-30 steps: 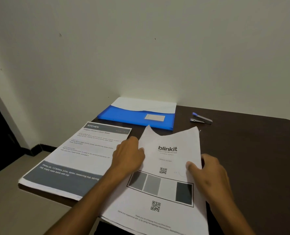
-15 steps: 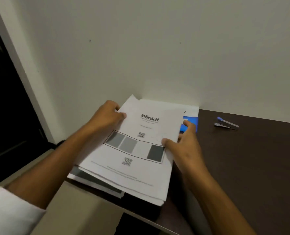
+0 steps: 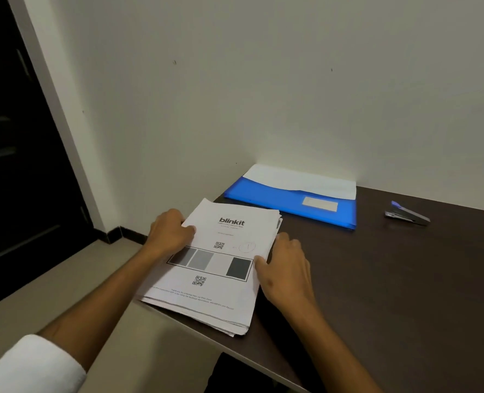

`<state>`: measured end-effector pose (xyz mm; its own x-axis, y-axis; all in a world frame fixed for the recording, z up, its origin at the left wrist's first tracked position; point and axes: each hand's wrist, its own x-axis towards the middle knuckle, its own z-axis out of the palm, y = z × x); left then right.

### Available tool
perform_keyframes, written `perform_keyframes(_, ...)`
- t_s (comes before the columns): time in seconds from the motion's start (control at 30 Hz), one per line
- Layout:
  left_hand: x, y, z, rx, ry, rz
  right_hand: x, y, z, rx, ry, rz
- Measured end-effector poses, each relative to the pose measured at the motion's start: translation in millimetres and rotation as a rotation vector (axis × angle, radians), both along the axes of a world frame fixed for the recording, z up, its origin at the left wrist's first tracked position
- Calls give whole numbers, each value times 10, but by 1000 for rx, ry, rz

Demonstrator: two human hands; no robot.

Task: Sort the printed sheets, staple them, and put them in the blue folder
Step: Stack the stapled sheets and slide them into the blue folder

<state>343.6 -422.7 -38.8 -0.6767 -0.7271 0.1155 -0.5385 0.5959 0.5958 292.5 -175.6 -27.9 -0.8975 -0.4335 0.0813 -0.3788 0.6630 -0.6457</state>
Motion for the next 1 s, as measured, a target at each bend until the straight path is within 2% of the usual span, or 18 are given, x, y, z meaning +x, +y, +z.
perform_keyframes(0.4,-44,541,-106,-177,35,123,-116,370,-98,-155,-137,-30)
perform_keyframes(0.53,-103,749,-101,-109,43,114,-163,704,-80,-195,-174,-66)
perform_keyframes(0.7,-318,1252,136,235,246,35,-224,1276,-47,-220,-194,-132)
perform_keyframes(0.8,-431,1695,373,459,491,-95,-311,1660,-15,-279,-154,-164)
perform_keyframes(0.93,-467,2227,857,596,806,-299,-476,2077,266,-545,-107,-106)
perform_keyframes(1.0,-535,2452,1099,632,918,-402,-559,2303,494,-691,-8,-71)
